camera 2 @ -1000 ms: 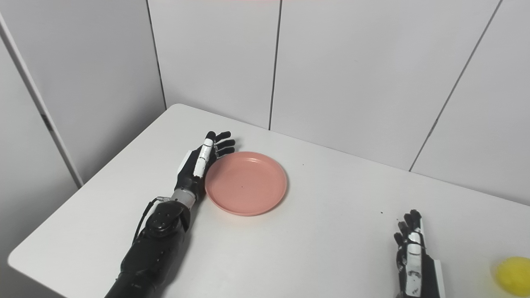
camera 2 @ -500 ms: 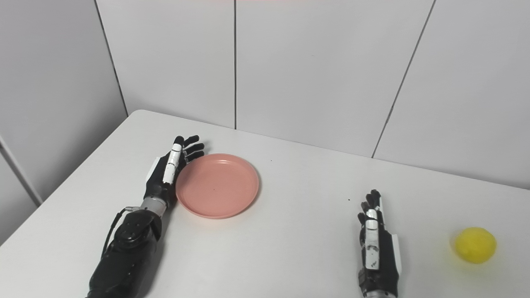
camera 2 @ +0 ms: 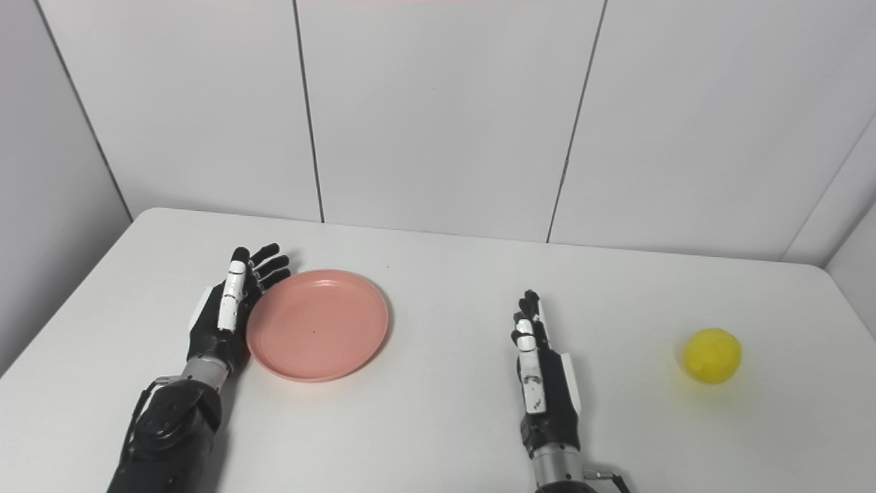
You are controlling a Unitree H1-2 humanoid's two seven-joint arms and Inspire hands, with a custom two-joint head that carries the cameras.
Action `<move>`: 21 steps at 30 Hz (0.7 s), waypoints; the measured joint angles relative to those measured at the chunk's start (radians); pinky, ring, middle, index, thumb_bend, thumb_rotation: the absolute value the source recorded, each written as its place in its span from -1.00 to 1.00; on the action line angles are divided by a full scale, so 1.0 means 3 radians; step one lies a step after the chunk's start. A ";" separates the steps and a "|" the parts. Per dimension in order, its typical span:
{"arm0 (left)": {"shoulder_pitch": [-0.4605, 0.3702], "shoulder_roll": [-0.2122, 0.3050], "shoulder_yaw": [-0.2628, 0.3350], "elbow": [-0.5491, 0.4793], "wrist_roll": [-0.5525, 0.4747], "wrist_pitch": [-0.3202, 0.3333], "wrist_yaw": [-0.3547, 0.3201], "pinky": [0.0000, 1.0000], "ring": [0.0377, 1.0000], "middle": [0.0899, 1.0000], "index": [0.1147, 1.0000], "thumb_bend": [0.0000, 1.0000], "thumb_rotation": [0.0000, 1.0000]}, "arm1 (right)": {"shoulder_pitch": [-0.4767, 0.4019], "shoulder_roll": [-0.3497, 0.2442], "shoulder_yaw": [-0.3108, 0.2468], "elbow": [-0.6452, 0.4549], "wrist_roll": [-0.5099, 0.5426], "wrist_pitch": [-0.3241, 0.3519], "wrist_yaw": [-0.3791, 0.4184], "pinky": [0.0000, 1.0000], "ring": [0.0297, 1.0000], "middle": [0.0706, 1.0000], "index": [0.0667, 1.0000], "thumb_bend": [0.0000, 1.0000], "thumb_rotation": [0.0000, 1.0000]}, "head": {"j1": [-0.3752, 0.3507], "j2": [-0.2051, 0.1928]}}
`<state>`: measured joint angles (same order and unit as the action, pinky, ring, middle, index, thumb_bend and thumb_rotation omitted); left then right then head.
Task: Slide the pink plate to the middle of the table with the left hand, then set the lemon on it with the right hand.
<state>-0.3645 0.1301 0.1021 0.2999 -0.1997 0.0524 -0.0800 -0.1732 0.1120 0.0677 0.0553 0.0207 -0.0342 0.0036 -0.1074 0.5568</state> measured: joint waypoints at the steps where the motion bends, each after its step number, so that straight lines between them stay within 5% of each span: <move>1: 0.0000 -0.0008 -0.0011 0.0000 0.0001 -0.0002 -0.0018 0.63 0.64 0.61 0.55 0.27 1.00 | -0.0009 0.0006 0.0006 0.0000 -0.0004 0.0005 0.0000 1.00 1.00 1.00 1.00 0.55 1.00 | -0.0010 0.0000; 21: 0.0007 -0.0167 -0.0126 -0.0029 0.0001 -0.0017 -0.0168 0.64 0.66 0.63 0.58 0.31 1.00 | -0.0111 0.0064 0.0055 0.0125 -0.0027 0.0005 -0.0040 1.00 1.00 1.00 1.00 0.48 1.00 | -0.0445 -0.0005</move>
<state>-0.3623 0.0801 0.0641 0.2911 -0.1993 0.0472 -0.1304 -0.2064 0.1313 0.0842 0.0927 0.0126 -0.0326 -0.0085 -0.2407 0.5553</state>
